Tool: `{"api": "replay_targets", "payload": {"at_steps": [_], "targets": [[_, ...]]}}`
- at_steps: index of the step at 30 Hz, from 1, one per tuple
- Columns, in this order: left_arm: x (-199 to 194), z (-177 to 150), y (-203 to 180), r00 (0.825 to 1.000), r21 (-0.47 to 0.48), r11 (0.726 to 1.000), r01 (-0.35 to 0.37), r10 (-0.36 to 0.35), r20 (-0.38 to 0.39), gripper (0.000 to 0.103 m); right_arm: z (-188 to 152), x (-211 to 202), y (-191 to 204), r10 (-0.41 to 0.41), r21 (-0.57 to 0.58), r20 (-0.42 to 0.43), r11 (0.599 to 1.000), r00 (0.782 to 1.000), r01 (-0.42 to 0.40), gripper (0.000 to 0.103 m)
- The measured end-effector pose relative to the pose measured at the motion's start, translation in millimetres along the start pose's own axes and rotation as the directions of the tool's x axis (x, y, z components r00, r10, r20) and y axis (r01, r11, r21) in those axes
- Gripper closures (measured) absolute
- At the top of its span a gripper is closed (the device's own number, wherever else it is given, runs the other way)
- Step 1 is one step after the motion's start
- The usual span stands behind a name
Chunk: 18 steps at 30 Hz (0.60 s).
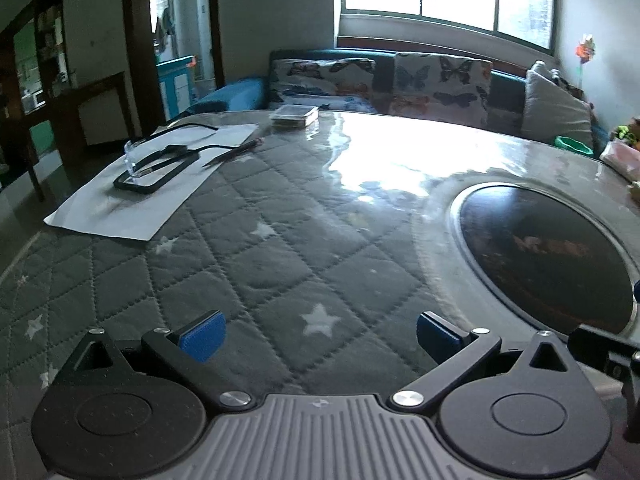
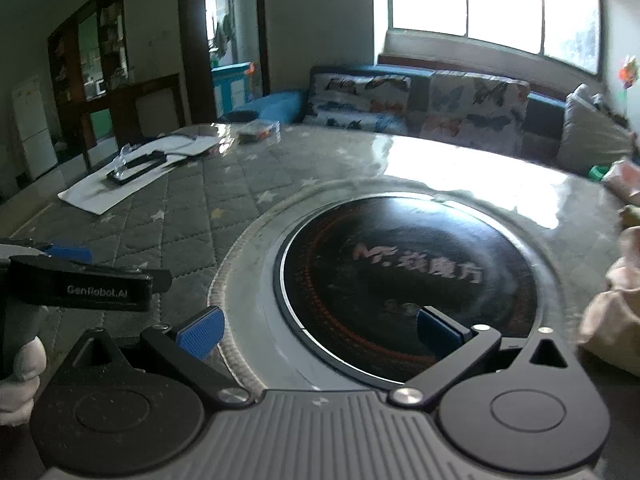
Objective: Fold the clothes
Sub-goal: 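Move both grippers toward the crumpled cream shirt on the table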
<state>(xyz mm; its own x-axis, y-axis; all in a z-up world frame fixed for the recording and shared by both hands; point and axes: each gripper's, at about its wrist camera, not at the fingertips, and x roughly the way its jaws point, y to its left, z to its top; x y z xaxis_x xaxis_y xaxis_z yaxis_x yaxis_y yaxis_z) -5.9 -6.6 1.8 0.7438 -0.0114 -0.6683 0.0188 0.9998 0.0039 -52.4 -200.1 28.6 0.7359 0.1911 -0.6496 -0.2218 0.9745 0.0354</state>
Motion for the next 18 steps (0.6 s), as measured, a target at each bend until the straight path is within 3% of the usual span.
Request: {"api": "replay_targets", "payload": {"at_steps": [8, 18], "targets": [[-21.0, -9.2, -25.0, 0.999, 0.065, 0.997, 0.041, -0.043, 0.033, 0.000, -9.8, -32.2, -14.6, 0.026, 0.036, 0.089, 0.999, 0.996, -0.029, 0.000], [-48.9, -7.3, -61.3, 0.989, 0.125, 0.981, 0.150, -0.151, -0.006, 0.000, -38.8, -92.9, -27.9, -0.047, 0.022, 0.149, 0.999, 0.988, 0.044, 0.000]]}}
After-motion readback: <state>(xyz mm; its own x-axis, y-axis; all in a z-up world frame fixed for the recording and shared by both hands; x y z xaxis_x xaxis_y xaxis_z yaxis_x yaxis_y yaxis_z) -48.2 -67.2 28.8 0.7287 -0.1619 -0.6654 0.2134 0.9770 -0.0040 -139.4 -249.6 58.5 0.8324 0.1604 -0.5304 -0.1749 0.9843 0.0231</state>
